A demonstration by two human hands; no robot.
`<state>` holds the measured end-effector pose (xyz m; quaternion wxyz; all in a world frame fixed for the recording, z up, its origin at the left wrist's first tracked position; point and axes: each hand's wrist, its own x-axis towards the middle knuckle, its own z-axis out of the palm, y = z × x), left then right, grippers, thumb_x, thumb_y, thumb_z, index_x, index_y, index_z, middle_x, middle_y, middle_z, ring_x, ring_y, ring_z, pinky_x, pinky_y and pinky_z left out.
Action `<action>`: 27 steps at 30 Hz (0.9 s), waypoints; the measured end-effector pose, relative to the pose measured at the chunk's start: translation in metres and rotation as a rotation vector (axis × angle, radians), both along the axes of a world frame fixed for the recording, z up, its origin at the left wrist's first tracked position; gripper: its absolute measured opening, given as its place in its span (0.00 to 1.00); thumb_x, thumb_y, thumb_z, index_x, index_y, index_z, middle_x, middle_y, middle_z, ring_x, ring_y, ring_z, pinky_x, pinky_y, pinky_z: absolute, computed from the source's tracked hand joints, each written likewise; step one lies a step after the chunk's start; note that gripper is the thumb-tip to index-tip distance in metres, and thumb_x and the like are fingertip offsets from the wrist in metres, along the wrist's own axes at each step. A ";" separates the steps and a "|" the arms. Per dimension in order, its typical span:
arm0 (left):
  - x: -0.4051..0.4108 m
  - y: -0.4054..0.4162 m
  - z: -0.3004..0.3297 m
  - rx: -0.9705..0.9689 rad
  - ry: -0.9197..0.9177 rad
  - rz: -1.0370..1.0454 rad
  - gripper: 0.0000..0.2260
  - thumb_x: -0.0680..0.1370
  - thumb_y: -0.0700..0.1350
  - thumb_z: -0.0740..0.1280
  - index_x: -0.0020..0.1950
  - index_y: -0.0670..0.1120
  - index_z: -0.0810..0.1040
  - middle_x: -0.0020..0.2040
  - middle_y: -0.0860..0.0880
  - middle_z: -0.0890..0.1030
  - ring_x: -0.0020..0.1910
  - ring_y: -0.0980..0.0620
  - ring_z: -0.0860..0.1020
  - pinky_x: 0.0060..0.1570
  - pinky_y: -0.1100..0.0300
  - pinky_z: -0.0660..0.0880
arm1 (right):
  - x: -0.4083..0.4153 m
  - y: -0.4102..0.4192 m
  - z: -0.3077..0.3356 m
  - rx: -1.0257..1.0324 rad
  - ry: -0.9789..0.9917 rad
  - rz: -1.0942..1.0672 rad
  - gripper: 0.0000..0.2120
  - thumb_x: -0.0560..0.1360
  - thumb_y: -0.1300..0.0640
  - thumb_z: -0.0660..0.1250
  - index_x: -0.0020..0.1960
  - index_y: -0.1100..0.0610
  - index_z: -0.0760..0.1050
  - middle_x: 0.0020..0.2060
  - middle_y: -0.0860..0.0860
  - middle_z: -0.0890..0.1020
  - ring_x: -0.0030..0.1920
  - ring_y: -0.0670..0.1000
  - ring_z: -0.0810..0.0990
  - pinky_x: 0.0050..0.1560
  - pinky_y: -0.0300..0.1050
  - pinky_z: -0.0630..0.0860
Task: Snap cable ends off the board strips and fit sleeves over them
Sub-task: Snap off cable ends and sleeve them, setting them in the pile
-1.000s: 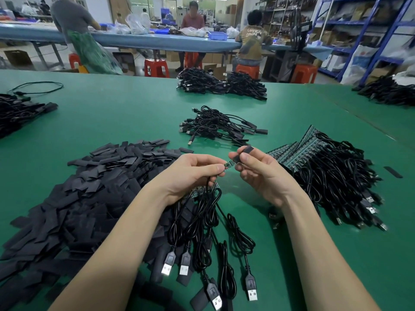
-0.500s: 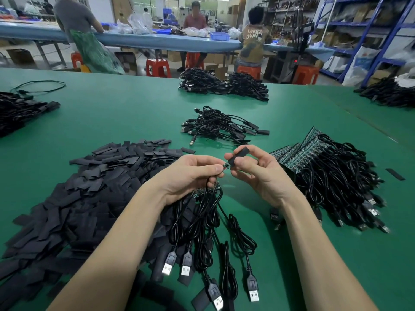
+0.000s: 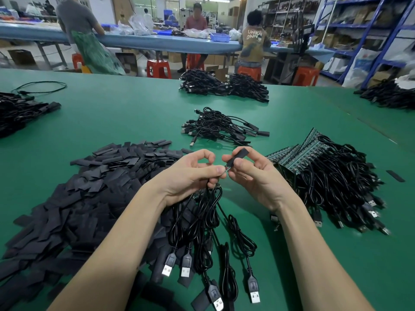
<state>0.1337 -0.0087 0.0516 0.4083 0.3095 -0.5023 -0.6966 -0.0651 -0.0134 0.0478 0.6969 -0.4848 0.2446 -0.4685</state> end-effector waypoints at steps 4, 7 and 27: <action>-0.001 0.001 0.000 -0.019 0.000 0.014 0.12 0.73 0.37 0.71 0.46 0.46 0.69 0.39 0.44 0.81 0.33 0.54 0.74 0.35 0.64 0.74 | -0.002 -0.001 0.003 0.025 0.051 0.030 0.11 0.66 0.56 0.81 0.46 0.50 0.84 0.51 0.55 0.86 0.44 0.47 0.85 0.46 0.38 0.81; -0.006 -0.001 0.001 -0.024 0.008 0.087 0.11 0.72 0.39 0.73 0.46 0.45 0.71 0.41 0.45 0.82 0.33 0.53 0.75 0.37 0.63 0.76 | 0.000 -0.004 0.003 0.034 0.053 -0.016 0.08 0.69 0.59 0.76 0.48 0.53 0.83 0.51 0.57 0.86 0.43 0.48 0.85 0.46 0.38 0.81; -0.006 -0.009 -0.007 -0.240 -0.290 0.309 0.05 0.70 0.34 0.78 0.45 0.39 0.87 0.38 0.40 0.86 0.34 0.50 0.82 0.41 0.64 0.79 | 0.003 -0.012 -0.001 0.209 0.025 -0.251 0.10 0.62 0.62 0.78 0.43 0.59 0.87 0.45 0.58 0.87 0.43 0.51 0.86 0.44 0.36 0.81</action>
